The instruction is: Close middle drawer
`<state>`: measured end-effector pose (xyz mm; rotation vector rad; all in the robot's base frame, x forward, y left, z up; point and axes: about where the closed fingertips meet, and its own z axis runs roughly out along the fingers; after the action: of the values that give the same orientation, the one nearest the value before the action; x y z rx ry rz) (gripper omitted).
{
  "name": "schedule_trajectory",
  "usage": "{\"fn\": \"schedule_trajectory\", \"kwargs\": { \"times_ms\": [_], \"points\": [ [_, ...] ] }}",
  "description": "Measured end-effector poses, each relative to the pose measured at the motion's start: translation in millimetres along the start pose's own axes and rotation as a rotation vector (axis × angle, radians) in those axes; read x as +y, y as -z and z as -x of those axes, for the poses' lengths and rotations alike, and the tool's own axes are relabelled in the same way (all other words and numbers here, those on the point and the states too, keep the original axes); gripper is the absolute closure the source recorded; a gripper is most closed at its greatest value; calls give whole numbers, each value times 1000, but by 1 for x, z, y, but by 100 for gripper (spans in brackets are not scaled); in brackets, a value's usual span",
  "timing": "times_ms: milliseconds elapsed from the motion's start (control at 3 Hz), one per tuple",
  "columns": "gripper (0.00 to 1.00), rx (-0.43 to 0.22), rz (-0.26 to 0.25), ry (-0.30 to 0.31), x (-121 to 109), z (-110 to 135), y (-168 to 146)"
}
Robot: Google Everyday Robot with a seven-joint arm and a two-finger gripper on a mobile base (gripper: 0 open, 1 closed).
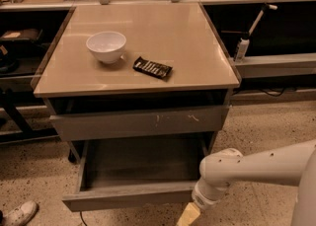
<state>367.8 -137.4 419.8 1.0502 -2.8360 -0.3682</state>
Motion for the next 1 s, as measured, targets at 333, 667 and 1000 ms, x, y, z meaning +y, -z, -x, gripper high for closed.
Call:
{"fn": "schedule_trajectory", "kwargs": {
  "times_ms": [333,667,1000],
  "points": [
    [19,0,0,0,0,0,0],
    [42,0,0,0,0,0,0],
    [66,0,0,0,0,0,0]
  ]
}}
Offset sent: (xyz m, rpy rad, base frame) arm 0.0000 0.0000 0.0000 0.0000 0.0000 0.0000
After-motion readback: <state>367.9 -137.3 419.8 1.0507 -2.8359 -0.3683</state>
